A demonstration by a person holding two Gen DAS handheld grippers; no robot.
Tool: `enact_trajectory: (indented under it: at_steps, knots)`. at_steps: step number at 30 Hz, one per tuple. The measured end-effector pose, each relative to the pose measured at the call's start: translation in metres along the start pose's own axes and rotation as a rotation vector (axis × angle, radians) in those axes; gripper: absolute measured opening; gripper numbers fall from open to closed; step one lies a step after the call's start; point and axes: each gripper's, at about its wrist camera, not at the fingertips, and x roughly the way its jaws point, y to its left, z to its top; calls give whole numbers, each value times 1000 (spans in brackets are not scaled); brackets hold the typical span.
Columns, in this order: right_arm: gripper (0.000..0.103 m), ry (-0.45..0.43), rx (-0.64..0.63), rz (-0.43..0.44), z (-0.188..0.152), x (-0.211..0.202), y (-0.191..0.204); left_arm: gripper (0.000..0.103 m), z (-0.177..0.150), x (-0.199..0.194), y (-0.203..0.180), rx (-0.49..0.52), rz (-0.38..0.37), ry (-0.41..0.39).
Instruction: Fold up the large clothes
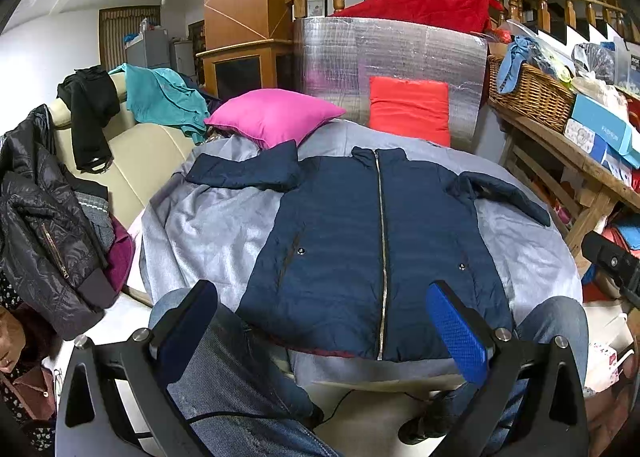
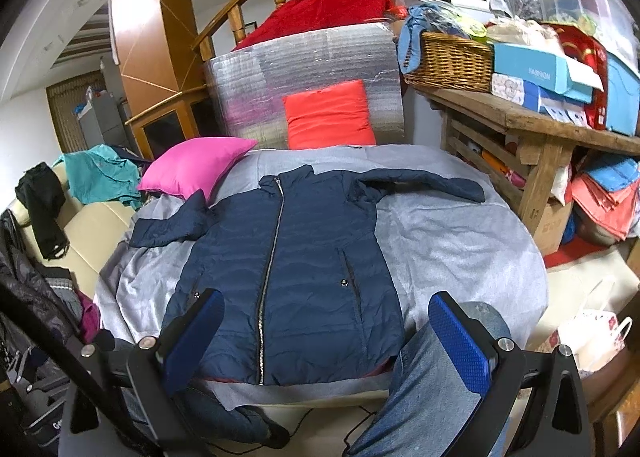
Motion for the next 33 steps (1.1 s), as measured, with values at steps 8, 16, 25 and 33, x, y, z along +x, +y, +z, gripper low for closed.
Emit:
enact_trajectory:
  at_steps: [8,16,25,33]
  knots:
    - [103,-39,37,106,19,31,-12,103,19,38,-1,-2,-106,-50]
    - [103,49,137,144,63,129,-70,103,69,137,-22,-33,-169,92]
    - [103,125,459,88,187,287,-190,103,173,267,-69,-44,-284,169]
    - [100,307,741,-44,167,428,-283,103,129,371,-82,-35,-262,305]
